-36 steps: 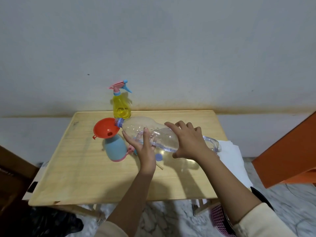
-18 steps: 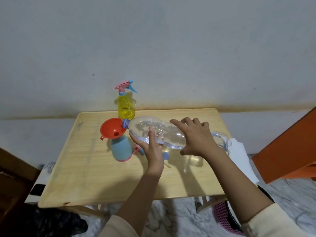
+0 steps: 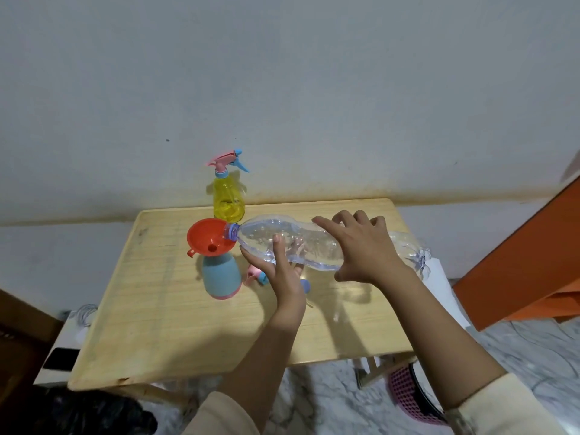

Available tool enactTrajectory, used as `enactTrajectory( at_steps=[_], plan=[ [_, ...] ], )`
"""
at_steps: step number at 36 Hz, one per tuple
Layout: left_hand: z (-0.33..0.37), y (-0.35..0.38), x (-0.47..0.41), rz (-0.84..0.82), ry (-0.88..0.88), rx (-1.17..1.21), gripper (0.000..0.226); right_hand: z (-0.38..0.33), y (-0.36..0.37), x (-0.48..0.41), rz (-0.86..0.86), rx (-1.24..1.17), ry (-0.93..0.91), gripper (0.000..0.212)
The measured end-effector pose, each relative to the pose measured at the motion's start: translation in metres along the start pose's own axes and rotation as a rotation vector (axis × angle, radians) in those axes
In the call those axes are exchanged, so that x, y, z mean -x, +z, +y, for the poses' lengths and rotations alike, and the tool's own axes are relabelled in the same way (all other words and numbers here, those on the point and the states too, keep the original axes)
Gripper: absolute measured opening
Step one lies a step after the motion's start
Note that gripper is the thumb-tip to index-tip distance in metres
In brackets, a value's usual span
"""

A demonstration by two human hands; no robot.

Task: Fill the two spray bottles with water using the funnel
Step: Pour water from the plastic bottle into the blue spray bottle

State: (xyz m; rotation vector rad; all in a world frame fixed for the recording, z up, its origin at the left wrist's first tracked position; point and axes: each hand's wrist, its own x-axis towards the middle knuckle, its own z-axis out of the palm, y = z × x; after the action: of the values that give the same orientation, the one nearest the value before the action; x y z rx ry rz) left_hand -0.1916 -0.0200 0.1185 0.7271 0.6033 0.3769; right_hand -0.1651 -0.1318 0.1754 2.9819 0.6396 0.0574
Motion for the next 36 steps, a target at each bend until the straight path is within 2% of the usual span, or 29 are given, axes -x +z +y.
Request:
enactTrajectory(
  at_steps=[5, 30, 36],
  plan=[
    [0.001, -0.001, 0.000, -0.013, -0.017, 0.000, 0.070, -0.002, -0.002, 0.002, -0.001, 0.006, 0.003, 0.096],
    [-0.003, -0.013, -0.002, -0.029, 0.011, -0.010, 0.077, -0.011, -0.005, 0.012, 0.003, -0.004, 0.014, 0.095],
    [0.001, -0.013, -0.002, -0.045, -0.013, -0.006, 0.089, -0.012, -0.005, 0.012, 0.013, -0.008, 0.015, 0.095]
  ],
)
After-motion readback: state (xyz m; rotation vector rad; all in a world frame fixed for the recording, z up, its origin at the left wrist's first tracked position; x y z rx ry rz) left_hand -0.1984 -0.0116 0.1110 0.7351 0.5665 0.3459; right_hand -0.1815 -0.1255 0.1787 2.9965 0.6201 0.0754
